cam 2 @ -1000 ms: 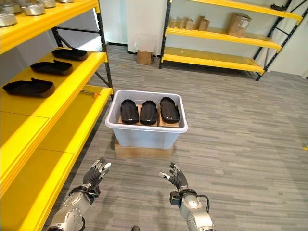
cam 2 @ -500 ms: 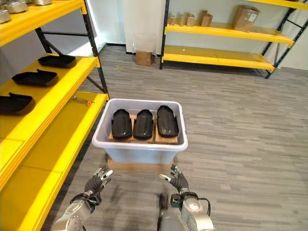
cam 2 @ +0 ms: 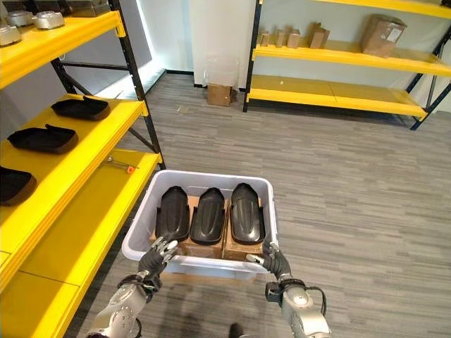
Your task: Move parts from the plastic box to the shelf.
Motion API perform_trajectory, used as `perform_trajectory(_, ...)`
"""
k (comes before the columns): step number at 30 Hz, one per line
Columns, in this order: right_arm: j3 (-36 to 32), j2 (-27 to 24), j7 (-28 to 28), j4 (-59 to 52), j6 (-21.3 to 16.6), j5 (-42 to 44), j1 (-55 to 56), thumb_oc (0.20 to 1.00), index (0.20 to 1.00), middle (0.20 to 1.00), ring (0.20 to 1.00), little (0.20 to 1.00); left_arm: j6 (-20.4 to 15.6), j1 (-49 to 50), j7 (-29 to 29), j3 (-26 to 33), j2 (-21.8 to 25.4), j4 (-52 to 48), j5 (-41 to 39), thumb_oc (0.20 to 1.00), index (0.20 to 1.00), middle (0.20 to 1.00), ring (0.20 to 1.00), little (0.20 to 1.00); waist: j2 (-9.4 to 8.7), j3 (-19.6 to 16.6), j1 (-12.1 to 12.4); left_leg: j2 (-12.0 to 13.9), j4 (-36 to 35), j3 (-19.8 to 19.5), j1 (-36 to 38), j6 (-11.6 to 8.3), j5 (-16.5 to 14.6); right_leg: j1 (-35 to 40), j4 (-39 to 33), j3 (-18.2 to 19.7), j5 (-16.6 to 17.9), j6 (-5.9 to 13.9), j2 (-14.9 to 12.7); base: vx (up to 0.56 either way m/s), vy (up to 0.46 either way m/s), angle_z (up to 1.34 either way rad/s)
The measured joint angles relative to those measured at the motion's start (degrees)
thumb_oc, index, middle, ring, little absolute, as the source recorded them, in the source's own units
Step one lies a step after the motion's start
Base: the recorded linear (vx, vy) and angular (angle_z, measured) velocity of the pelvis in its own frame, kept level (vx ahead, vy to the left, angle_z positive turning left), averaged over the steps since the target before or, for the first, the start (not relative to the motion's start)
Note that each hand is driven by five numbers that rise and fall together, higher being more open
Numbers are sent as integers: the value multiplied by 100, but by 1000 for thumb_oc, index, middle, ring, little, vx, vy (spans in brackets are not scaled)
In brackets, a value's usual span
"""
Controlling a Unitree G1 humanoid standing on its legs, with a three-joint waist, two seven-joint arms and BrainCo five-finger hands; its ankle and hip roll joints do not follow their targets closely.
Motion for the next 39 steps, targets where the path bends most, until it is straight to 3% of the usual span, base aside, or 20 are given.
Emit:
perform_trajectory(1, -2, -79, -3, 28, 25, -2, -87, 1000, 1000, 1000, 1000, 1000, -28, 42, 60, 88, -43, 114, -37, 1000, 1000, 1000, 1000, 1000, 29, 58, 193, -66, 693, -170, -588, 157, -92, 95, -105, 82, 190, 63, 40, 163, -22, -27)
perform_trajectory(2, -1, -80, -1, -33, 21, -2, -126, 1000, 1000, 1000, 1000, 1000, -6, 140, 49, 45, 19, 111, -69, 1000, 1000, 1000, 1000, 1000, -42, 74, 217, -64, 668, -138, -912, 259, -190, 166, -226, 121, 227, 69, -20, 191, 60, -35)
perform_trajectory(4, -32, -67, 2, -136, 11, -1, -186, 1000, 1000, 1000, 1000, 1000, -7, 217, 50, 79, 56, 126, -158, 1000, 1000, 1000, 1000, 1000, -111, 234, 270, 517, -329, 331, -1156, 715, -329, 447, -472, 272, 229, 125, -37, 165, 117, -22)
perform_trajectory(6, -76, -30, 29, -136, -3, 0, -207, 1000, 1000, 1000, 1000, 1000, 15, 232, 35, 85, 75, 153, -172, 1000, 1000, 1000, 1000, 1000, -36, 294, 315, 1064, -1816, 417, -1001, 607, -122, 710, -672, 369, 305, 281, 32, 226, 320, -50)
perform_trajectory(7, -121, -4, 33, -125, -37, 0, -122, 1000, 1000, 1000, 1000, 1000, -7, 190, -8, 73, 29, 277, -197, 1000, 1000, 1000, 1000, 1000, 270, 264, 334, 2053, -4847, 578, -433, 337, 488, 1011, -871, 556, 193, 576, 218, 161, 269, -52)
perform_trajectory(8, -121, -4, 33, -125, -37, 0, -122, 1000, 1000, 1000, 1000, 1000, -7, 190, -8, 73, 29, 277, -197, 1000, 1000, 1000, 1000, 1000, 270, 264, 334, 2053, -4847, 578, -433, 337, 488, 1011, -871, 556, 193, 576, 218, 139, 214, -48)
perform_trajectory(9, -160, 7, 30, -144, -37, 3, -77, 1000, 1000, 1000, 1000, 1000, -23, 137, -3, 82, -7, 276, -206, 1000, 1000, 1000, 1000, 1000, 341, 318, 202, 2150, -4888, 865, -401, 286, 726, 1232, -960, 561, 210, 546, 82, 116, 222, -64)
perform_trajectory(10, -146, -131, 27, -326, -34, 2, 44, 1000, 1000, 1000, 1000, 1000, -23, 171, -8, 50, -39, 132, -206, 1000, 1000, 1000, 1000, 1000, 366, 245, 182, 1841, -4242, 963, -183, 327, 766, 1288, -981, 787, 125, 688, -258, 206, 456, -86)
perform_trajectory(11, -120, -222, 33, -582, -49, -2, 112, 1000, 1000, 1000, 1000, 1000, -33, 127, -17, 59, -28, 100, -202, 1000, 1000, 1000, 1000, 1000, 544, 178, 31, 1591, -4594, 1142, 311, 253, 737, 1397, -978, 811, 151, 854, -368, 200, 481, -63)
perform_trajectory(12, -187, 17, 6, -642, -40, 1, 187, 1000, 1000, 1000, 1000, 1000, -27, 9, -5, 61, 61, 162, -200, 1000, 1000, 1000, 1000, 1000, 352, 166, -105, 1262, -5012, 1152, 625, 486, 974, 1425, -876, 794, 212, 923, -640, 130, 388, -17)
perform_trajectory(13, -228, 115, 5, -720, -42, 1, 207, 1000, 1000, 1000, 1000, 1000, -18, -85, -5, -36, 155, 161, -195, 1000, 1000, 1000, 1000, 1000, 392, 197, -125, 1099, -5008, 1229, 719, 588, 886, 1322, -602, 817, 239, 940, -814, 44, 221, -12)
perform_trajectory(15, -113, 213, 30, -736, -78, 1, 218, 1000, 1000, 1000, 1000, 1000, -57, -81, -30, -95, 200, 70, -166, 1000, 1000, 1000, 1000, 1000, 453, 91, -67, 866, -5007, 1456, 824, 904, 704, 931, -193, 966, 140, 1094, -1037, 20, 166, -44)
perform_trajectory(18, -49, 253, 32, -745, -78, 1, 221, 1000, 1000, 1000, 1000, 1000, -70, -132, -18, 59, 244, 49, -159, 1000, 1000, 1000, 1000, 1000, 475, 76, -66, 638, -5008, 1540, 830, 1064, 610, 643, -256, 998, 255, 1261, -1093, 13, 103, -10)
perform_trajectory(19, -57, 254, 24, -772, -80, 1, 207, 1000, 1000, 1000, 1000, 1000, -66, 34, 14, 76, 296, 32, -158, 1000, 1000, 1000, 1000, 1000, 466, 61, 68, 515, -5008, 1675, 890, 1143, 526, 424, -326, 1123, 408, 1486, -1131, 25, 90, -11)
perform_trajectory(20, -58, 253, 16, -784, -76, 0, 216, 1000, 1000, 1000, 1000, 1000, -62, 172, 18, 75, 318, 28, -155, 1000, 1000, 1000, 1000, 1000, 420, 33, 62, 438, -5009, 1670, 930, 1171, 481, 365, -472, 1138, 527, 1547, -1201, 53, 124, -13)
perform_trajectory(23, -61, 304, 19, -860, -84, -2, 212, 1000, 1000, 1000, 1000, 1000, -41, 483, 37, 166, 459, -86, -150, 1000, 1000, 1000, 1000, 1000, 226, -82, 171, 292, -5039, 1781, 1038, 1178, 344, 224, -641, 1274, 1068, 1541, -1343, 39, 47, -13)
perform_trajectory(26, -135, 267, -13, -955, -88, -3, 200, 1000, 1000, 1000, 1000, 1000, -36, 643, 65, 236, 466, -294, -147, 1000, 1000, 1000, 1000, 1000, 109, -243, 204, 297, -5039, 1800, 1070, 1095, 273, 362, -960, 1266, 1051, 1622, -1295, 43, 3, -18)
perform_trajectory(29, -245, 102, -46, -1237, -91, -13, 186, 1000, 1000, 1000, 1000, 1000, -63, 595, 64, 305, 408, -799, -118, 1000, 1000, 1000, 1000, 1000, 258, -154, 148, 521, -5038, 1794, 1067, 977, 302, 378, -990, 1259, 972, 1594, -1099, 34, -31, -5)
perform_trajectory(33, -518, -11, -145, -1283, -99, -236, 64, 1000, 1000, 1000, 1000, 1000, -69, 516, 76, 506, 445, -1168, -119, 1000, 1000, 1000, 1000, 1000, 211, -98, 164, 736, -5041, 1731, 1010, 853, 312, 419, -1023, 1194, 779, 1472, -915, 7, -47, 9)
perform_trajectory(39, -573, -398, -347, -1336, -114, -452, -452, 1000, 1000, 1000, 1000, 1000, -100, 402, 167, 445, 468, -1423, -190, 1000, 1000, 1000, 1000, 1000, 380, 50, 196, 832, -5011, 1557, 546, 804, 487, 20, -1024, 1044, 880, 1404, -821, -104, -50, 15)
